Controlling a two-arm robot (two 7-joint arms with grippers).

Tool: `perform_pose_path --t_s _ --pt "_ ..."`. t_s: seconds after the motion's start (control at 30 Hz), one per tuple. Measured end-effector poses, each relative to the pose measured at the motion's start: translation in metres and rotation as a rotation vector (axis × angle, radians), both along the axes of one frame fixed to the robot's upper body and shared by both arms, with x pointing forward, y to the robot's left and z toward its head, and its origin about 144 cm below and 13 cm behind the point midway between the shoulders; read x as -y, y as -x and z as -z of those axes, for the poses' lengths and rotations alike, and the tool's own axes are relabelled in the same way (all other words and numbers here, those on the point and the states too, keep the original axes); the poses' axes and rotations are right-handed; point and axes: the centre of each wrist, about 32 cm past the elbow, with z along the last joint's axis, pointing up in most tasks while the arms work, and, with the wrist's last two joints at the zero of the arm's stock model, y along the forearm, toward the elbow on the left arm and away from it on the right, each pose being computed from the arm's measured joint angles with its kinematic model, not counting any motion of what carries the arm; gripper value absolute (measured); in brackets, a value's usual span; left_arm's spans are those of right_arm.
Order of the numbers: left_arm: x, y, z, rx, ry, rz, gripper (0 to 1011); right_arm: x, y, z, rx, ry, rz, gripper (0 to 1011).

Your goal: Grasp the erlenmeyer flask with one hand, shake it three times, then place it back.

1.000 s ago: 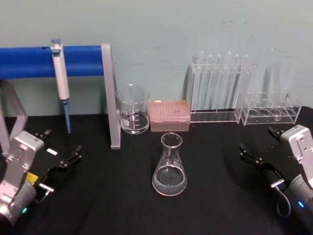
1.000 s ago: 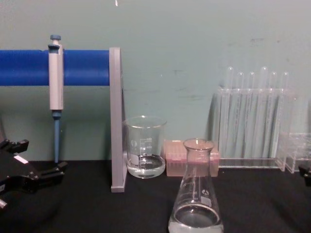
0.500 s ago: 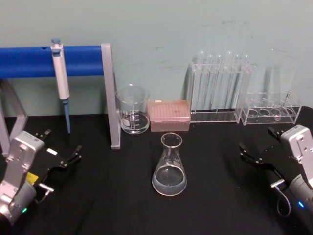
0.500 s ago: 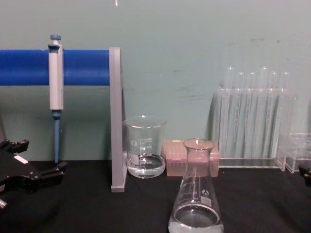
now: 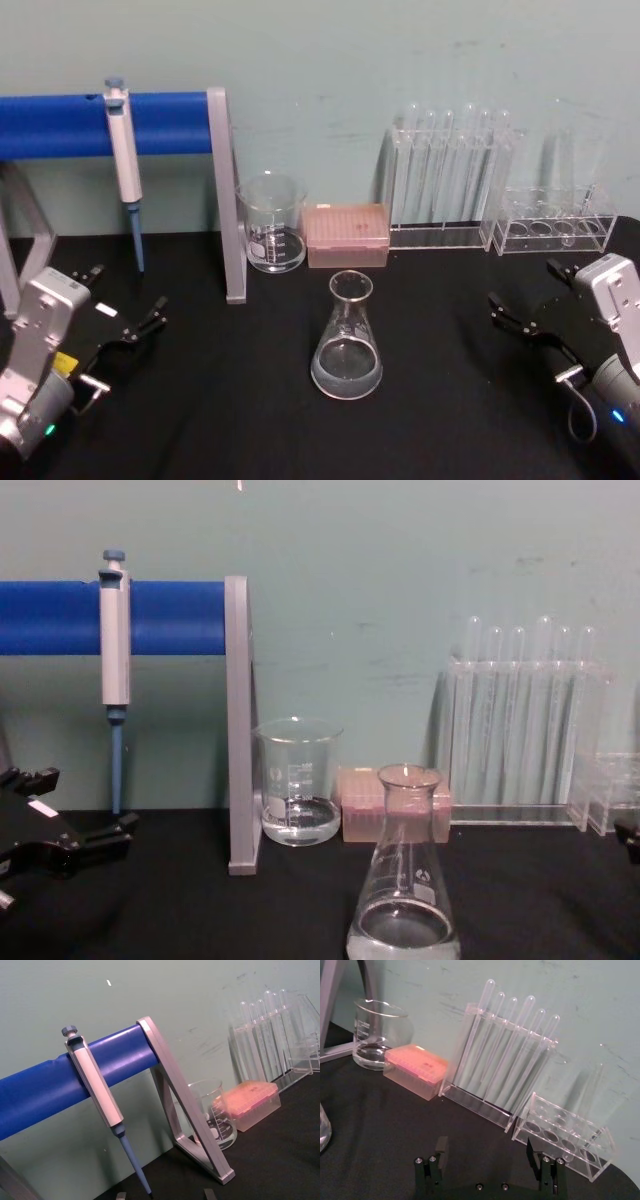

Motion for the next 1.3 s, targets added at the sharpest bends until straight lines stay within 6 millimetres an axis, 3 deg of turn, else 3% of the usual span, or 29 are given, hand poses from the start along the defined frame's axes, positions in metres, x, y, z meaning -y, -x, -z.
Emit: perform_pose_path --t_s 0.6,1.3 --pt "0.0 0.0 0.0 0.0 0.0 0.0 1001 0.016 0.013 -0.027 -0.056 -0.07 -0.152 1000" --pt "0.0 0.0 0.0 0.0 0.0 0.0 1001 0.007 0.013 -0.037 -0.107 -0.183 -0.398 1000"
